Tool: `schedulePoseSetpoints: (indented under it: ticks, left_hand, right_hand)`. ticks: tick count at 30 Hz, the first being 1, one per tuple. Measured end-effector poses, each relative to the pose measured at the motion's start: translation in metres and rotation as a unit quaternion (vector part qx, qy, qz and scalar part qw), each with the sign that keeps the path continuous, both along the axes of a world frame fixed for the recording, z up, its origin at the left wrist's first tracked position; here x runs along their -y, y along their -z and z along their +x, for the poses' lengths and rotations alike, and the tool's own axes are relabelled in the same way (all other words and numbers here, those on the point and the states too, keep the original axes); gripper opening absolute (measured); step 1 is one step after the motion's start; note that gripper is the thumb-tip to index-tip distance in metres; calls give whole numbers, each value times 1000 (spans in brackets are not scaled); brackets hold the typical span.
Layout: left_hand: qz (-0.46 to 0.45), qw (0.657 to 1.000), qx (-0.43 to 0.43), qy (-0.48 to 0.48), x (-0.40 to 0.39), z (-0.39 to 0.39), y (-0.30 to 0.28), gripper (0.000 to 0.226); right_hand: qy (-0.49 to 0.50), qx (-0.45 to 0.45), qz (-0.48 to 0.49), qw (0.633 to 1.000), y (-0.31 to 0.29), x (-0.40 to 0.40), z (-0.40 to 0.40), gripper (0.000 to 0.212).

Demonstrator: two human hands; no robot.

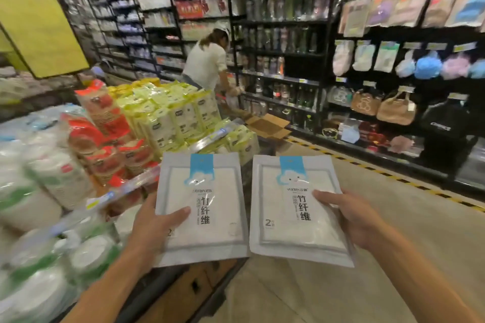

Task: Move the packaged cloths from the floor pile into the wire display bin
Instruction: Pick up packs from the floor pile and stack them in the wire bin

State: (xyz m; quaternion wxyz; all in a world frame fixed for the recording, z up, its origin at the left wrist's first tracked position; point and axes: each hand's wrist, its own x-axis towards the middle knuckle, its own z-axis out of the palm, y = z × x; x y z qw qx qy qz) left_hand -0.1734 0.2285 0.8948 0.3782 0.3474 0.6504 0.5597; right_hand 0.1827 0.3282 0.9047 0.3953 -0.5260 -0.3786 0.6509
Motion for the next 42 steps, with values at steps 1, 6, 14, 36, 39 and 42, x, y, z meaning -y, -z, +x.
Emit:
schedulePoseSetpoints:
  ticks: [1,6,14,36,39,42]
  left_hand:
    - [9,1000,3,-20,18,-9,-9,64]
    - [28,987,6,-160,115,-13,-28,47]
    - [27,947,5,-321,289,27,-29,42]
    - [42,837,125,-531,743,20,-2,46]
    - [38,832,138,-535,776,3,12,51]
    - [30,822,156,-547,794,-20,30,60]
  right_hand:
    - [-27,-11,5,1000,-8,4,-14,24]
    - [-148,-16,51,988,-37,27,-55,19]
    - [-333,-29,63,940,-47,90,-117,28]
    - [-554,-42,-13,831,-8,437,-294,34]
    - [-550,-30,-23,834,4,467,-313,33]
    - [-554,-19,-28,832,14,484,-335,31]
